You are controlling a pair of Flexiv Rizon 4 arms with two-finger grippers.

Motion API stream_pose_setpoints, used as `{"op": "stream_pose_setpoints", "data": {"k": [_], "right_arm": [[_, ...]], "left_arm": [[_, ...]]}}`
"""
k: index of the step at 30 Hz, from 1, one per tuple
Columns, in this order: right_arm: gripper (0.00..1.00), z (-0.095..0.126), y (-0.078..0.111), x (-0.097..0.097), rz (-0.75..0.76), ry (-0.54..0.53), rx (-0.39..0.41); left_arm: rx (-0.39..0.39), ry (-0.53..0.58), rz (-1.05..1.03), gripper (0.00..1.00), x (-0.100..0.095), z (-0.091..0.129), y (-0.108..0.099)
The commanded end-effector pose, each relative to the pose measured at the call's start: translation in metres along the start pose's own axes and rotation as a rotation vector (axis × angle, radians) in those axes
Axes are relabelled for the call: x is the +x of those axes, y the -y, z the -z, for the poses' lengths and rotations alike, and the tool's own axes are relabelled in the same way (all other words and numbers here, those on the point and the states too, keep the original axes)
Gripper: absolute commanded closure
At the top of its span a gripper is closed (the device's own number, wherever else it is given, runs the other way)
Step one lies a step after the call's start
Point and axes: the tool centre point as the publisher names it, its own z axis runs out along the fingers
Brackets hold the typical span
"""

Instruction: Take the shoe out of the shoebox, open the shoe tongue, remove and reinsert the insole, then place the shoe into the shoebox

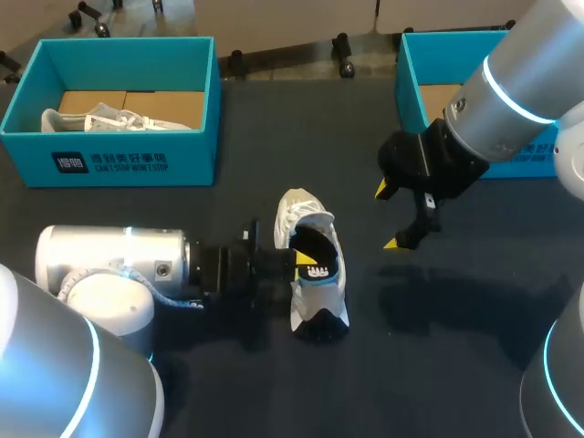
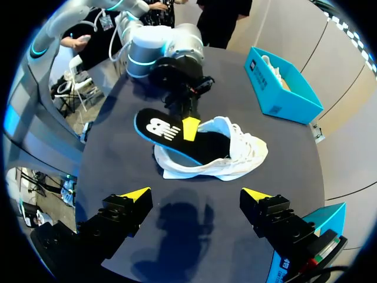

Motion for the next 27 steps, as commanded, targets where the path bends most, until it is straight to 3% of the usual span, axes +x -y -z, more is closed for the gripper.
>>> {"op": "stream_pose_setpoints", "data": {"k": [1,12,14,17,19,27], "right_arm": [[0.0,-0.001,0.0,0.0,0.001,0.0,-0.001],[0.0,-0.001,0.0,0.0,0.001,0.0,-0.001],[0.0,-0.001,0.0,0.0,0.001,0.0,-0.001],[0.0,-0.001,0.0,0.0,0.001,0.0,-0.001],[0.0,-0.001,0.0,0.0,0.001,0.0,-0.001],[0.0,-0.001,0.0,0.0,0.001,0.0,-0.001]], "left_arm": [[-0.007,-0.015,-0.013,1.0,-0.006,-0.013,-0.012],[-0.03,-0.034,-0.035,1.0,-0.006,-0.014,-0.024],[-0.027,-0.026,-0.032,0.55,-0.008,-0.012,-0.019],[-0.012,-0.011,-0.03,0.57,-0.011,-0.009,-0.01],[-0.003,0.0,-0.03,0.65,-0.013,-0.007,-0.006],[0.021,0.035,-0.021,0.83,-0.015,0.005,0.012]]}}
